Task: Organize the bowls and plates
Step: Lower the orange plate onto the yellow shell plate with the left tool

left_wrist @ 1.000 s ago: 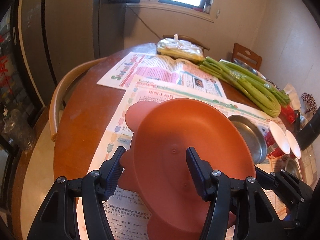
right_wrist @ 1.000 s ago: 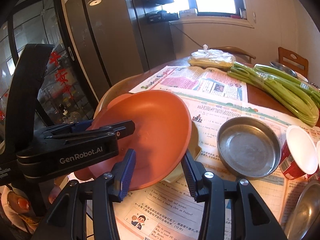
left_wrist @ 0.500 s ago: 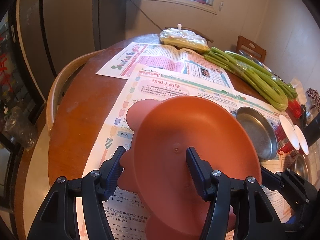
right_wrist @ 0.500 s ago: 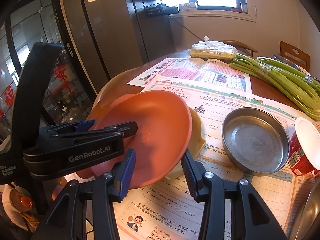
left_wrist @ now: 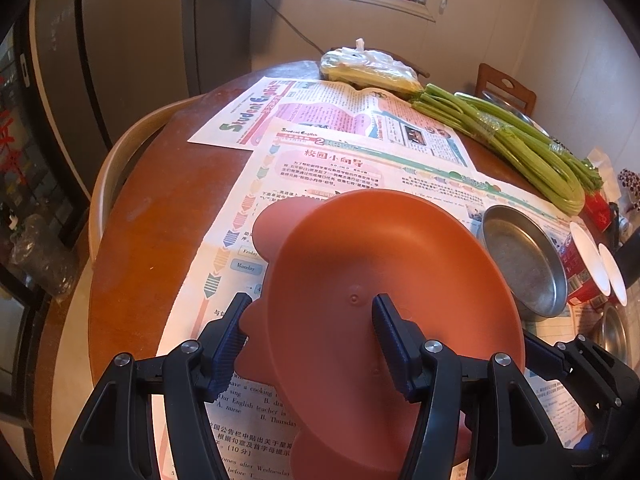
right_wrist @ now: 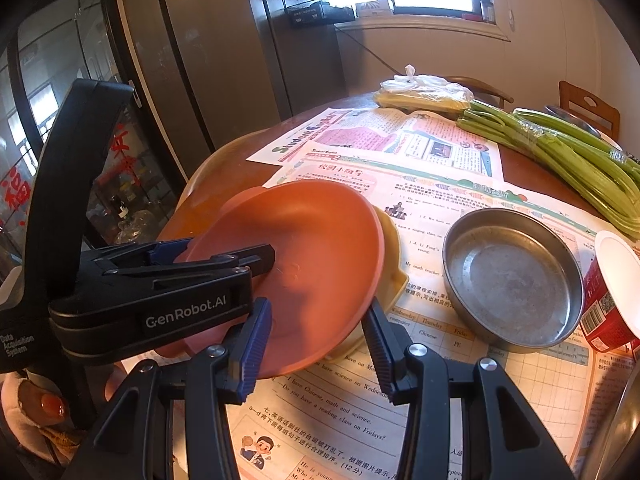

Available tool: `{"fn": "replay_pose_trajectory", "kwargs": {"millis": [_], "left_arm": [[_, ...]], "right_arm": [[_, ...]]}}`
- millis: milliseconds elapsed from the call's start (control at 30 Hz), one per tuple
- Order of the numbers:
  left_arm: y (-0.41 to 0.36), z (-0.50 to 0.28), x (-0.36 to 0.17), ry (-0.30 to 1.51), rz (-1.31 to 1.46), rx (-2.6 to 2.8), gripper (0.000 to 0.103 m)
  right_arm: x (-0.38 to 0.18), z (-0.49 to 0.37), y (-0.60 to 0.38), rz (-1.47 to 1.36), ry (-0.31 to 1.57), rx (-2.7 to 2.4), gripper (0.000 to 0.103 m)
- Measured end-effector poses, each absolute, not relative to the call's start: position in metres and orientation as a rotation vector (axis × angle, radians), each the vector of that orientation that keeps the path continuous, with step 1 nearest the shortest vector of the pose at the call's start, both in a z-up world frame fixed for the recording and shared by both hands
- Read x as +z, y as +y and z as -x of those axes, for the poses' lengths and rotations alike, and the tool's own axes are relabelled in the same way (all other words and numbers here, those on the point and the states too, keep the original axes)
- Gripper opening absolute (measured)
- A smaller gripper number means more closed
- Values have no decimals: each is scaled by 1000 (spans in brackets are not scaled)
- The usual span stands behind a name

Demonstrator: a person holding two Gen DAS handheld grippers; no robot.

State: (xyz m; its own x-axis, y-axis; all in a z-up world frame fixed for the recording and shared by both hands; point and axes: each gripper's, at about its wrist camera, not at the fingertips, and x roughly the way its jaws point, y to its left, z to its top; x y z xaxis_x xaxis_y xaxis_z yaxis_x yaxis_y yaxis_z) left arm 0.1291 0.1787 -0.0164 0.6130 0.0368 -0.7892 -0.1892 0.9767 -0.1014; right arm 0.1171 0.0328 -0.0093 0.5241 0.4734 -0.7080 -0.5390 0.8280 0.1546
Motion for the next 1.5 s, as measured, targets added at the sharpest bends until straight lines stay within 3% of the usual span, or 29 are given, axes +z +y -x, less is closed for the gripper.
{"fn": "replay_pose_trajectory", "kwargs": {"millis": [1500], "left_arm": [[191, -128, -12, 895, 197, 155, 63]], "right_arm": [[-16, -117, 43, 178, 811, 566, 47]]}}
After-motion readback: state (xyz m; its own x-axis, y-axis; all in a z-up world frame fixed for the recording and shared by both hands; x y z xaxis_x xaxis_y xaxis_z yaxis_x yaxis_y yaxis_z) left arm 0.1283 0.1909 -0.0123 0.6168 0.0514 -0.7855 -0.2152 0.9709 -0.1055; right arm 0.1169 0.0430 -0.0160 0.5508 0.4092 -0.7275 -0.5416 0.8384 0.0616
